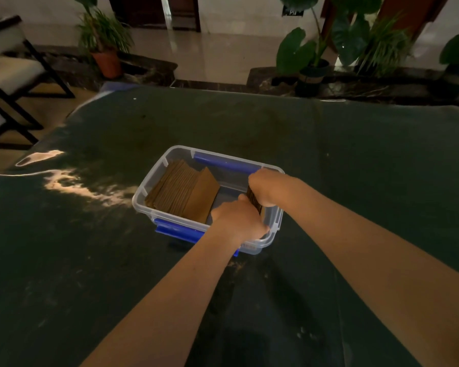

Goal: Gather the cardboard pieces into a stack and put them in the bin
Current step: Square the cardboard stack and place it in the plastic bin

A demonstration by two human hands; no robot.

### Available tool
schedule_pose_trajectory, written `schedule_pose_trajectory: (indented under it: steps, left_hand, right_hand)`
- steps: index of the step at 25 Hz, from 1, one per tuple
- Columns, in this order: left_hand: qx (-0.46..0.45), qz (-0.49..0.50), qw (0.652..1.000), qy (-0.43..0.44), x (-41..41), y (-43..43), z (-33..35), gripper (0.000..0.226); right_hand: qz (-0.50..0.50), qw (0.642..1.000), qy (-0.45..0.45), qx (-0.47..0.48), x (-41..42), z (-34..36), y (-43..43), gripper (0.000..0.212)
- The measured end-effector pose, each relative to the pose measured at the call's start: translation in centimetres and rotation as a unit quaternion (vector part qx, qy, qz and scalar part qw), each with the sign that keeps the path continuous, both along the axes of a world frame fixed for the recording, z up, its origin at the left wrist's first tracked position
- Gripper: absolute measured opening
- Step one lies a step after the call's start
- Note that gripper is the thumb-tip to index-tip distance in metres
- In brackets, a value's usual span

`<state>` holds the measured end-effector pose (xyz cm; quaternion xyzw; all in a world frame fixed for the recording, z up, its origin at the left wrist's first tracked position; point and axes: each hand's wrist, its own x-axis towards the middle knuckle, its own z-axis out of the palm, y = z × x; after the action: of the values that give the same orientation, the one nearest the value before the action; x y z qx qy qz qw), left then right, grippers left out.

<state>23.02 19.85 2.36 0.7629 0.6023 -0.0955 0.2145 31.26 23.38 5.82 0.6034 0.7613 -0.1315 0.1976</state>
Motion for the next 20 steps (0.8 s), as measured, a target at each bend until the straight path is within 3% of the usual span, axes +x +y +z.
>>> schedule_pose_trajectory:
  steps: [5,7,10,14,20]
  left_hand:
    - [-0.073,-0.019,0.996,-0.053,-0.9,1.0,0.1,0.064]
    - [-0.094,-0.031,0.991,-0.090,-1.1,1.2,0.0,0.056]
    - [-0.074,-0.049,0.990,-0.109,-0.7,0.9,-0.5,0.039]
    - [-0.045,-0.057,0.991,-0.109,-0.4,0.8,-0.9,0.021]
    - [-0.046,-0.088,0.992,-0.080,-0.7,1.1,-0.4,0.031]
  right_hand:
    - [0.011,0.999,0.000,0.032,0.7,1.3,0.2,0.032]
    - [0.003,0.998,0.020,0.052,1.5,1.4,-0.1,0.038]
    - [0.028,0.996,0.030,0.083,2.2,1.1,-0.9,0.033]
    - [0.067,0.989,0.008,0.130,2.6,0.5,-1.6,0.011]
    - [0.060,0.984,0.019,0.169,2.7,-0.5,-2.2,0.024]
